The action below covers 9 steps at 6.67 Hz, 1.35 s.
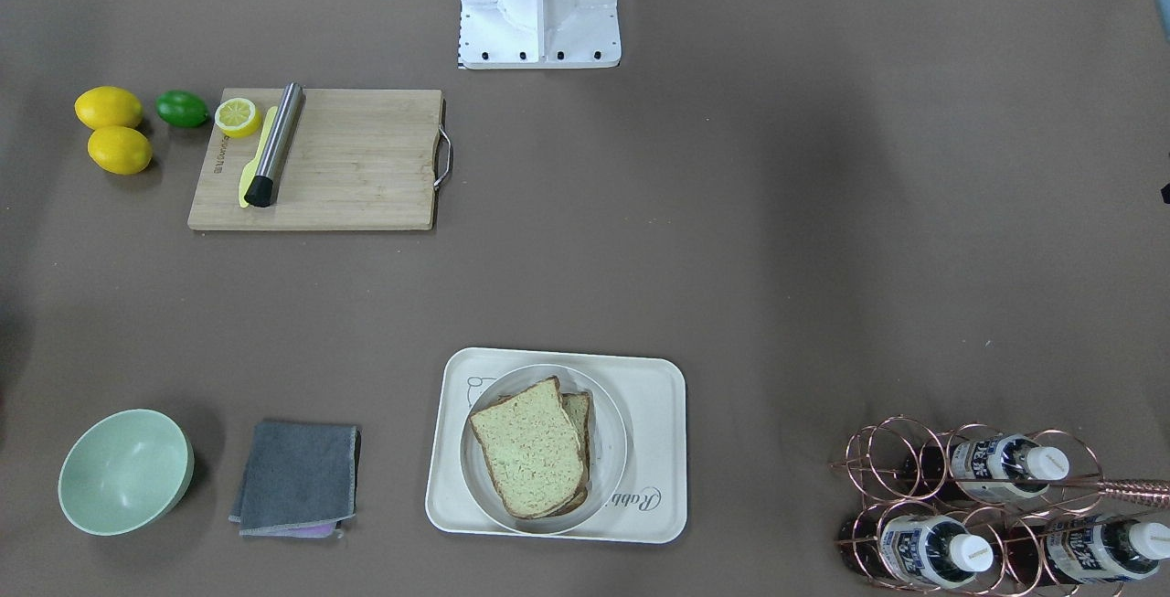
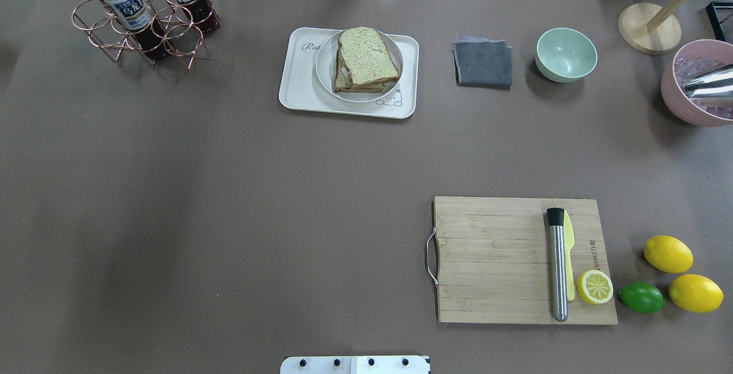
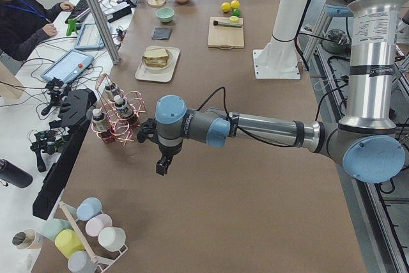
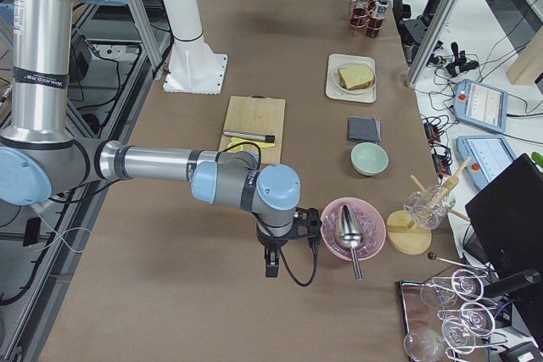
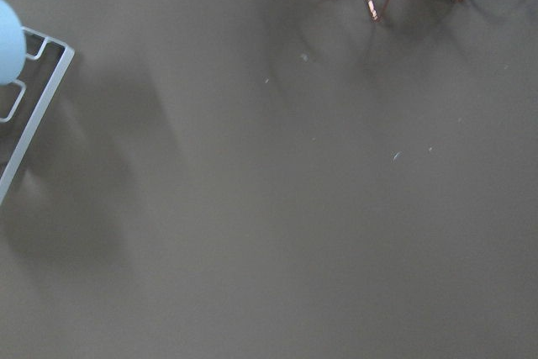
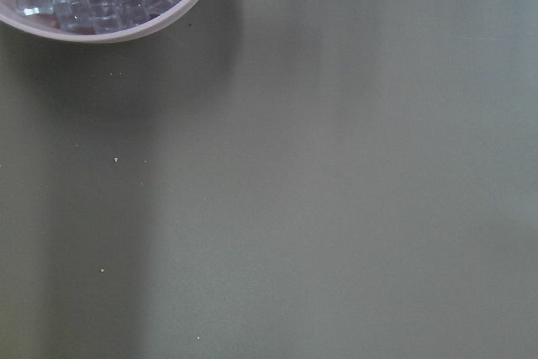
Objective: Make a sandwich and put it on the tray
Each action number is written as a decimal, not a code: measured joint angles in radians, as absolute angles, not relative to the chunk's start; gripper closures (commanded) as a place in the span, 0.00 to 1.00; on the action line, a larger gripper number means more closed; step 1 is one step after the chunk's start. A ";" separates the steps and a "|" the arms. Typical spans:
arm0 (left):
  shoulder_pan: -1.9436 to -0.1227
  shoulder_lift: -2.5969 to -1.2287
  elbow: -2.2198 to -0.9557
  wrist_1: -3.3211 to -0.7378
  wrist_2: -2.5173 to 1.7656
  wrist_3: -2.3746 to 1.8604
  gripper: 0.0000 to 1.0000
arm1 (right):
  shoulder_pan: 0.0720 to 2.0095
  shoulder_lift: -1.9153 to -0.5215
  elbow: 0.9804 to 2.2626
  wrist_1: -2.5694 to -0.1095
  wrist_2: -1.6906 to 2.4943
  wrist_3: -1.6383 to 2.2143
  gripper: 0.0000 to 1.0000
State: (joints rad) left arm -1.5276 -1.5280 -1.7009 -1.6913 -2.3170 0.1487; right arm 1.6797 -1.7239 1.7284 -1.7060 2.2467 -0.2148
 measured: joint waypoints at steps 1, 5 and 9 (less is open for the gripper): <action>-1.554 -1.521 -1.694 -1.669 -2.316 0.169 0.02 | 1.680 -1.723 1.728 -1.706 2.247 -0.215 0.00; -1.605 -1.506 -1.621 -1.627 -2.315 0.169 0.02 | 1.680 -1.725 1.728 -1.706 2.246 -0.214 0.00; -1.618 -1.489 -1.610 -1.625 -2.310 0.169 0.02 | 1.679 -1.718 1.726 -1.706 2.248 -0.214 0.00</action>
